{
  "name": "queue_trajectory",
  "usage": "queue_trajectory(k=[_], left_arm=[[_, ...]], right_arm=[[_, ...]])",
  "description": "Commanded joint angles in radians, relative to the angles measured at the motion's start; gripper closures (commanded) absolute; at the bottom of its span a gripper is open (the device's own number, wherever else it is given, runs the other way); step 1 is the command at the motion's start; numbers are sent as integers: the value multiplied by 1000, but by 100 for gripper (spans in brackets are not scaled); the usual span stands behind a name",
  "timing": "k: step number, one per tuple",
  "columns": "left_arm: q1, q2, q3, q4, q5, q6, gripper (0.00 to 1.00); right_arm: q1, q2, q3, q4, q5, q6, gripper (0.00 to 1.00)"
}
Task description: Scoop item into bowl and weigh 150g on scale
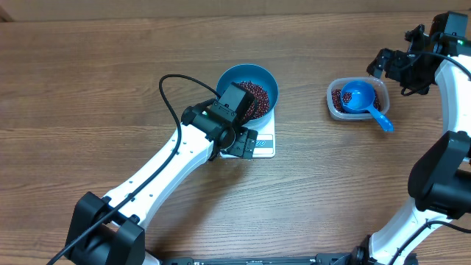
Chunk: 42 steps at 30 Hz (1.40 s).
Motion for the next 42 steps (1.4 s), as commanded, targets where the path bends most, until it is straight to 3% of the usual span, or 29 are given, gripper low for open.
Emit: queue_trajectory(k=[1,32,42], left_arm=[[1,-6,11,-1,8,-7,0],[1,-6,11,-1,8,-7,1],[1,-6,11,-1,8,-7,0]], right_arm=[[-1,0,-2,4,-8,3,0],[2,0,-2,8,-4,3,0],[39,-221,-2,8,-4,3,0]])
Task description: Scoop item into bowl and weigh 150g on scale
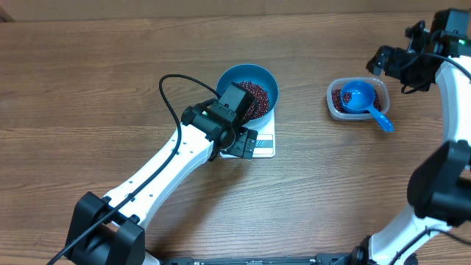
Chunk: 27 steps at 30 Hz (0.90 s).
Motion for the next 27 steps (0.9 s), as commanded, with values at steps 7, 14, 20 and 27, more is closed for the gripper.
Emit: queue_trajectory(k=[7,14,20,27], left_arm=[[1,-6,11,-1,8,-7,0],[1,-6,11,-2,8,-7,0],[1,-6,11,-1,8,-7,1],[1,-6,11,-1,8,-7,0]], right_arm=[[16,-346,6,6,-6,3,0],[16,-490,6,6,-6,3,0],[16,-555,6,-24,47,-1,0],[33,-563,-127,-3,50,-34,0]])
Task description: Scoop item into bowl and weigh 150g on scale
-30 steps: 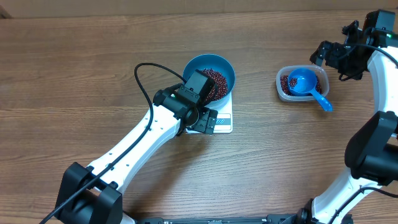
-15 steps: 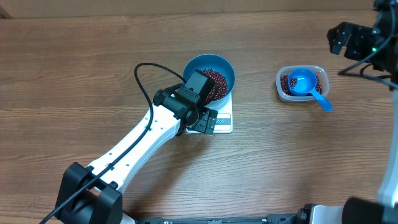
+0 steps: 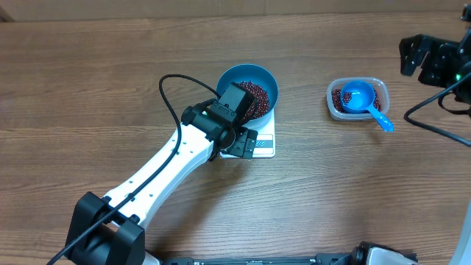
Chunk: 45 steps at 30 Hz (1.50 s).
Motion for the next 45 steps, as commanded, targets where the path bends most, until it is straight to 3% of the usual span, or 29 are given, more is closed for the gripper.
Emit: queue_trajectory(k=[1,10,23,32,38,45], left_arm=[[1,-6,11,-1,8,-7,0],[1,-6,11,-1,8,-7,0],[1,-6,11,-1,8,-6,1],[1,-6,11,-1,8,-6,0],[1,-6,11,-1,8,-7,0],[1,-6,11,-1,8,-7,0]], right_arm=[[19,0,-136,50,16,-21,0],[90,-20,-589,505,-140,-21,0],[150,-156,-1133,864,-145,-18,0],[151,-340,-1393,922,-153,-14,0],[151,-463,-1564,1095,-172,-10,0],[151,-595,-1667,1168,-175,-10,0]])
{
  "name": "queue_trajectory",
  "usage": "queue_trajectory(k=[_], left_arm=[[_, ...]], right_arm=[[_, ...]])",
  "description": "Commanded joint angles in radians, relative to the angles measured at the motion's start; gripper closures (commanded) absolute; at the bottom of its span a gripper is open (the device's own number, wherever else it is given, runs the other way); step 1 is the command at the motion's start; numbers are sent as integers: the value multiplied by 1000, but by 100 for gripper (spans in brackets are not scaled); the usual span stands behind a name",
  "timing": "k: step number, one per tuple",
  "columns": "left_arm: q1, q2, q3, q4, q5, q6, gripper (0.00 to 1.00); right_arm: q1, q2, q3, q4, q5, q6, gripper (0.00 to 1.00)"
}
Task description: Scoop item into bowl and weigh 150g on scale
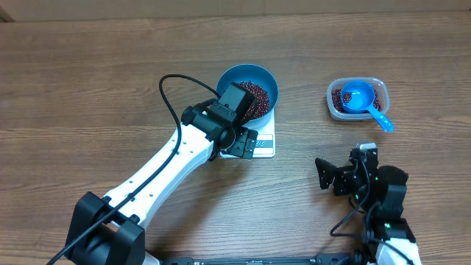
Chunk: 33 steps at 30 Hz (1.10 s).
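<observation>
A blue bowl point(254, 87) holding red beans stands on the white scale point(263, 142) at mid-table. My left gripper point(234, 104) sits over the bowl's near-left rim. Its fingertips are hidden under the wrist, so its state does not show. At the back right, a clear container point(377, 88) holds more red beans. The blue scoop point(358, 96) lies in it, with its handle sticking out over the near-right rim. My right gripper point(324, 174) is low at the front right, well short of the container. It points left, jaws apart and nothing between them.
The left arm point(158, 173) runs diagonally from the front left up to the scale, with a black cable looping above it. The right arm's base point(386, 213) stands at the front-right edge. Bare wooden tabletop point(88, 81) lies all around.
My right arm has gone from the far right edge, level with the container, to the front right near its base. The left arm, bowl, scale and scoop have not moved.
My right gripper first hung just right of the bean container, and the scoop lay inside it. It stayed there, then stood farther right at the frame's edge, and now sits low at the front right. The left arm stayed at the bowl throughout.
</observation>
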Motion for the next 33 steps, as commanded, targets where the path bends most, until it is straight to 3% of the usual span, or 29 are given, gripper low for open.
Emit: queue_trajectory(k=[1,14,19,23,33], left_arm=[[1,-6,11,-1,4,-6,0],[1,-6,11,-1,4,-6,1],[1,-6,11,-1,4,-6,0],[1,-6,11,-1,4,-7,0],[1,-6,11,-1,4,-7,1]], right_arm=[[4,-69,-40,27,-13,3,0],[4,-378,-88,-118,31,5,0],[4,-547,-88,-145,183,132,0],[10,-687,-87,-154,232,141,0],[10,-828,-87,-141,209,134,0]])
